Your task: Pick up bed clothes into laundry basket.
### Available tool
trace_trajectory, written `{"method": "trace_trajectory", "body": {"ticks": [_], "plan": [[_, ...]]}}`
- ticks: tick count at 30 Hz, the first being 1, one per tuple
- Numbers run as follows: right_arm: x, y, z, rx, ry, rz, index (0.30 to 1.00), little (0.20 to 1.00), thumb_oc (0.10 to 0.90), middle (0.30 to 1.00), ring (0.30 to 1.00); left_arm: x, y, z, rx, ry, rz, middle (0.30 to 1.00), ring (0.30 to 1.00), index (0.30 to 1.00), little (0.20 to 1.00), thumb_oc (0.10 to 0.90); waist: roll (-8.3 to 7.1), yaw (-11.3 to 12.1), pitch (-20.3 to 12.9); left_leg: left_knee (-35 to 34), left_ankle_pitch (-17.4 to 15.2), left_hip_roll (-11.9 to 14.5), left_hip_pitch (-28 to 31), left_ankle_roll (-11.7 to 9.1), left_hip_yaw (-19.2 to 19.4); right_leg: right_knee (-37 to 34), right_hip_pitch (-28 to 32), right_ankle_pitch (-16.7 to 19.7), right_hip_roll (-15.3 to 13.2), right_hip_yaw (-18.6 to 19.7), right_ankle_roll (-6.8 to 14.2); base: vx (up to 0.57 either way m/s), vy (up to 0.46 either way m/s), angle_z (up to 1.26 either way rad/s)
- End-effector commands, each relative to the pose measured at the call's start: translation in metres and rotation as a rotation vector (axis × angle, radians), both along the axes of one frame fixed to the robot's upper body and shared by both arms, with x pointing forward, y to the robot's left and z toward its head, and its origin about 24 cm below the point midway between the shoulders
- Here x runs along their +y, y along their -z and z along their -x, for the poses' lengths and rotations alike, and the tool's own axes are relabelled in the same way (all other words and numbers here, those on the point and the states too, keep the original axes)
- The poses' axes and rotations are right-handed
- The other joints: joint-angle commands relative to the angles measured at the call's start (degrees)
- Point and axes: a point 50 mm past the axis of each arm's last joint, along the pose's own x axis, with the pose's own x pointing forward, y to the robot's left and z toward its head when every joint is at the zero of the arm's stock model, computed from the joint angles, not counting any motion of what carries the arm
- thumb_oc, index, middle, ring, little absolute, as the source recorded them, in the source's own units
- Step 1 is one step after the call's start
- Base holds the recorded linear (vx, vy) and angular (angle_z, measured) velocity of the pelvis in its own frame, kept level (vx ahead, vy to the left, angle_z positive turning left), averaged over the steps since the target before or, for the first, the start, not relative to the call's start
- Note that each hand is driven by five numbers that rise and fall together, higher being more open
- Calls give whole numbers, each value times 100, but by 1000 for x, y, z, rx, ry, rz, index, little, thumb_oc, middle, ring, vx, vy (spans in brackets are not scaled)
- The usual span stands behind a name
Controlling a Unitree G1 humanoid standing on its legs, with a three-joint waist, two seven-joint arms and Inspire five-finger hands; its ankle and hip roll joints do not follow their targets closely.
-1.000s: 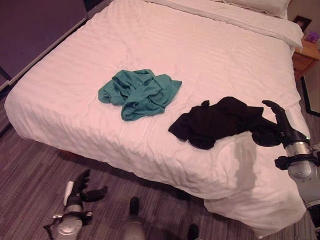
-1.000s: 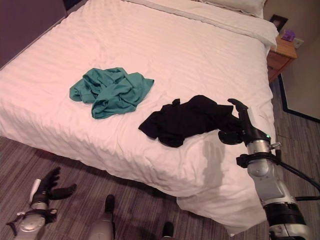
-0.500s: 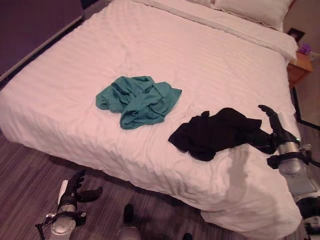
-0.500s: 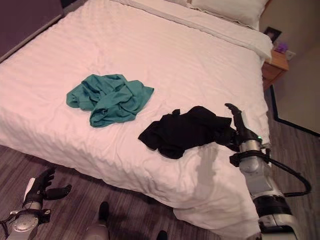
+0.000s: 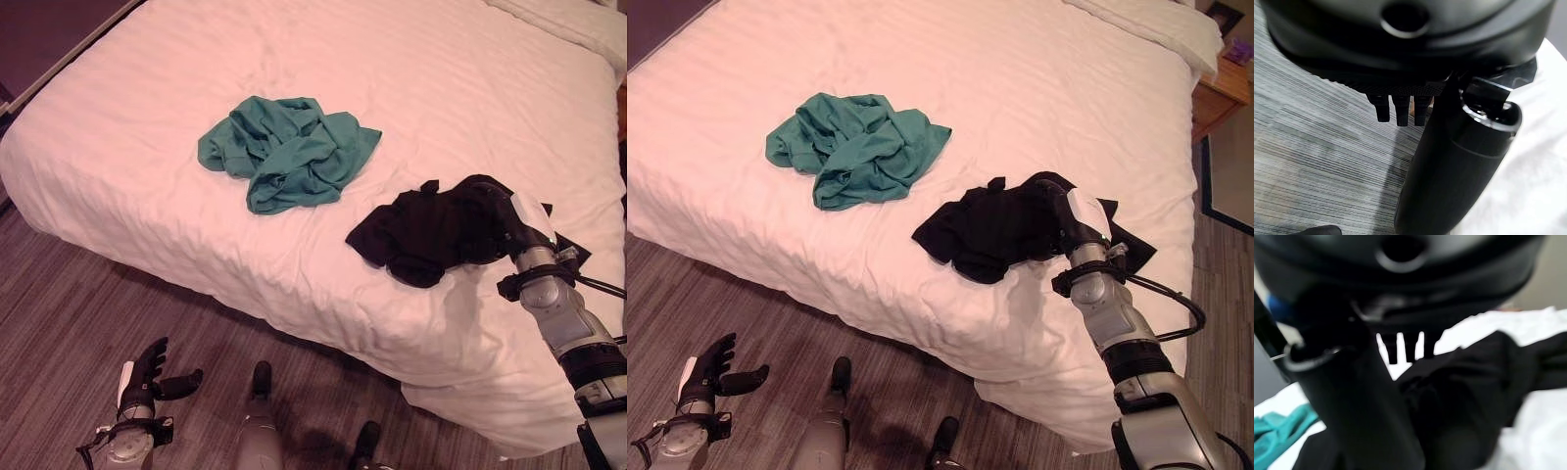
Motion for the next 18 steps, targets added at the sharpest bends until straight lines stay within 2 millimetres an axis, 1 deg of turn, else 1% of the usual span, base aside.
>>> {"method": "trace_trajectory", "body": {"ticks": [1, 5, 6, 9, 10, 11, 12, 13, 14, 16, 18], "plan": [[1, -85, -11, -321, -15, 13, 900, 900, 800, 900, 900, 5, -35, -36, -190, 51, -78, 900, 900, 900, 900, 800, -5, 94, -47, 5, -390, 169, 193, -238, -83, 63, 80, 207, -620, 110, 559, -37, -12, 9], [-1, -92, -14, -338, 0, 1, 900, 900, 800, 900, 900, 6, -39, -41, -209, 52, -81, 900, 900, 900, 900, 800, 9, 126, 40, 5, -347, 151, 52, -251, -137, 63, -61, 251, -617, 119, 559, -35, -9, 6], [-1, -98, -16, -351, 1, -9, 900, 900, 800, 900, 900, 6, -40, -44, -210, 50, -79, 900, 900, 900, 900, 800, 29, 133, 112, 5, -318, 155, -47, -268, -165, 63, -164, 279, -617, 126, 559, -38, 6, 0], [-2, -97, -19, -344, 13, -40, 900, 900, 800, 900, 900, 4, -37, -44, -201, 47, -72, 900, 900, 900, 900, 800, 57, 130, 148, 5, -290, 148, -150, -281, -184, 63, -265, 303, -620, 131, 559, -17, 6, 0], [-5, -95, -20, -338, 27, -69, 731, 731, 687, 731, 731, 3, -35, -45, -197, 49, -66, 900, 900, 900, 900, 800, 72, 124, 179, 5, -276, 146, -205, -291, -198, 63, -311, 316, -624, 136, 559, -16, 9, 7], [-12, -88, -22, -310, 67, -139, 401, 401, 467, 401, 401, 1, -28, -43, -170, 47, -38, 900, 900, 900, 900, 800, 99, 116, 211, 5, -261, 139, -289, -293, -222, 63, -372, 326, -644, 138, 559, -15, 9, 8], [-12, -88, -22, -311, 66, -139, 300, 300, 400, 300, 300, 1, -28, -43, -171, 47, -37, 900, 900, 900, 900, 800, 100, 110, 203, 5, -259, 138, -306, -293, -226, 63, -386, 327, -644, 135, 559, -24, 48, 8], [-20, -76, -24, -261, 111, -220, 300, 300, 400, 300, 300, -1, -12, -36, -125, -12, 67, 900, 900, 900, 900, 800, 150, 68, 250, 5, -250, 109, -383, -281, -242, 63, -466, 346, -660, 169, 559, -18, 36, 4], [-20, -76, -25, -262, 111, -220, 300, 300, 400, 300, 300, -1, -12, -36, -126, -12, 69, 900, 900, 900, 900, 800, 151, 64, 248, 5, -249, 108, -389, -280, -243, 63, -471, 346, -661, 168, 559, -24, 46, 2], [-18, -71, -27, -247, 109, -277, 300, 300, 400, 300, 300, 1, 4, -25, -73, -96, 147, 900, 900, 900, 900, 800, 185, 20, 248, 5, -255, 85, -404, -270, -239, 63, -499, 351, -673, 193, 559, -6, 39, 0], [-11, -66, -29, -251, 93, -329, 300, 300, 400, 300, 300, 6, 14, -17, -31, -173, 181, 900, 900, 900, 900, 800, 205, -57, 227, 5, -276, 53, -389, -254, -214, 63, -525, 363, -690, 229, 559, 8, 44, 0]]}}
